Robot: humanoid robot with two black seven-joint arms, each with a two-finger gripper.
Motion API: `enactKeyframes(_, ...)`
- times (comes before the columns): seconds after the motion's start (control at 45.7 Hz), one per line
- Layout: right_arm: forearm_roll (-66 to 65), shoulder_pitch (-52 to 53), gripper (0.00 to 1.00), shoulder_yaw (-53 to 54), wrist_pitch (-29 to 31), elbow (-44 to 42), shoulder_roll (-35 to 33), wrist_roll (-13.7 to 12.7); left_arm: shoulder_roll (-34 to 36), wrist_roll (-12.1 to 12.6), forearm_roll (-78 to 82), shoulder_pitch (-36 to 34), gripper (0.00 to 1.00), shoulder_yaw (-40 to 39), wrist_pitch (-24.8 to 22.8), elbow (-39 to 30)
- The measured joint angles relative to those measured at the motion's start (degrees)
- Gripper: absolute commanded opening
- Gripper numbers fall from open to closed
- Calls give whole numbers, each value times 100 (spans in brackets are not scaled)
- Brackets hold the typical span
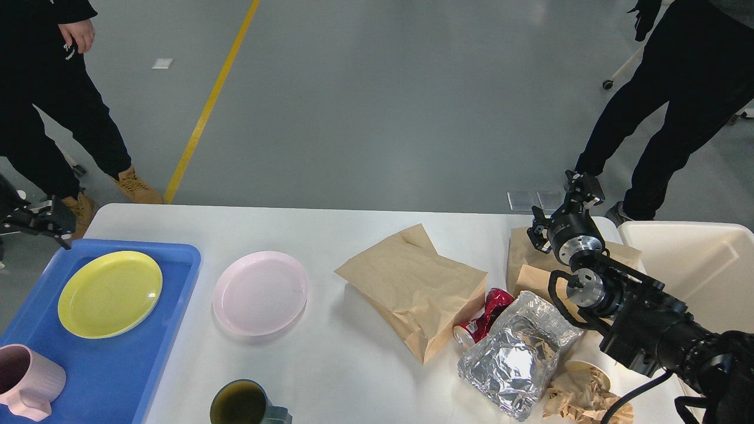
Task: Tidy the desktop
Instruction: 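Raise the left gripper and move it toward the dark green mug, then lower the left gripper and grasp the dark green mug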
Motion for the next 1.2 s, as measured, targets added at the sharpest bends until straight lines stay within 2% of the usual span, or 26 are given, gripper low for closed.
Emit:
enactKeyframes(0.35, 0, 0, 100, 0, 0, 0, 0, 0, -1361, 1, -146, -1225, 92, 68, 0, -1276)
enactKeyframes(0.59, 3, 0, 100, 0, 0, 0, 0, 0, -2070, 13, -276, -1516, 92, 39, -1, -1773)
enactKeyframes(0.678, 3, 0, 100, 0, 0, 0, 0, 0, -2137, 20, -313, -1399, 92, -17, 0, -1786)
enactKeyframes(0.962, 3, 0, 100, 0, 0, 0, 0, 0, -2096, 66, -503, -277, 92, -512, 0, -1581)
enactKeyframes(1.202, 3, 0, 100, 0, 0, 0, 0, 0, -2080, 87, -476, 335, 92, -784, 0, -1571)
